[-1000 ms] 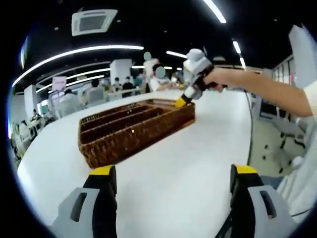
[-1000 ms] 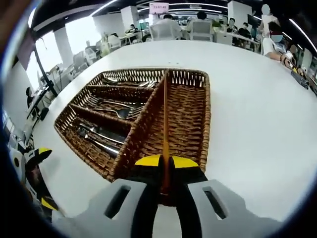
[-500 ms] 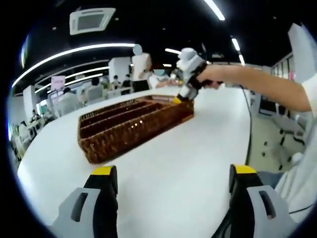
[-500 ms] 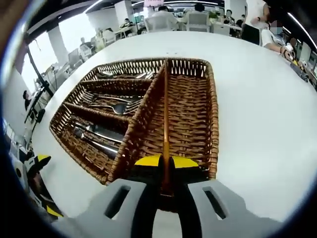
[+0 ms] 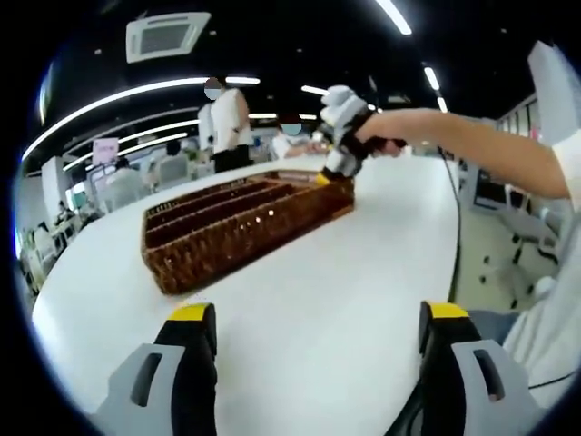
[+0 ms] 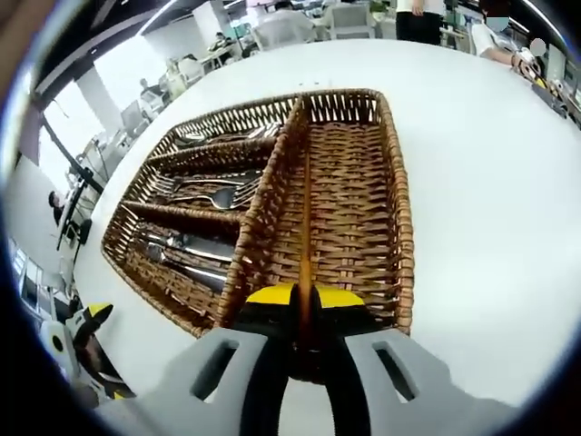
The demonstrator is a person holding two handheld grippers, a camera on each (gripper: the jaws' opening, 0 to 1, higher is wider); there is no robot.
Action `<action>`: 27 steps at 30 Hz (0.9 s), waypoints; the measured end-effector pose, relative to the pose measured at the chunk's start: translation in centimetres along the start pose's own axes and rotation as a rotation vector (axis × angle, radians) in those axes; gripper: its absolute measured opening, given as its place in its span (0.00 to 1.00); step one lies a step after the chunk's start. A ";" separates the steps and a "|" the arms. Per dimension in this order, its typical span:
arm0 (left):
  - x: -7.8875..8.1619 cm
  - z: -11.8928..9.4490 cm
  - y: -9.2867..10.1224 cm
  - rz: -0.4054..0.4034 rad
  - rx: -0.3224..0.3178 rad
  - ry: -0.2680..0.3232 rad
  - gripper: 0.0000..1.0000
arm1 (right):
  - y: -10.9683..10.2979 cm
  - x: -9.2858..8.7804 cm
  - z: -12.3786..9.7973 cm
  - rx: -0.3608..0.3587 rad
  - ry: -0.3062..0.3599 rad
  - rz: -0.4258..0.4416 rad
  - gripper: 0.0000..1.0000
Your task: Arrange the knives, forks, and spoons in their matching storage slots by inserting each utensil handle-first until every utensil is classified and aligned in the correct compartment
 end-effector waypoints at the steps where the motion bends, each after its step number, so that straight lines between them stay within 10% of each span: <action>1: -0.1 0.0 0.1 0.002 0.001 0.000 0.93 | 0.0 0.0 0.0 0.003 -0.004 -0.006 0.07; 21: -0.2 -0.1 0.7 0.013 0.001 -0.012 0.92 | -1.0 0.7 -0.2 0.078 0.035 -0.069 0.11; 27: 0.1 0.0 1.2 0.015 -0.002 -0.006 0.92 | -0.4 1.5 -2.0 0.015 0.141 -0.255 0.16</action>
Point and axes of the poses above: the point that each gripper's makers call its tool centre point, and the gripper's own axes: z roughly forward along the fingers, y roughly to its right, x roughly out of its top, the point moved 2 cm from there along -z, roughly backward along the fingers, and after that the axes turned 13 degrees about -z, right-handed, at the moved point
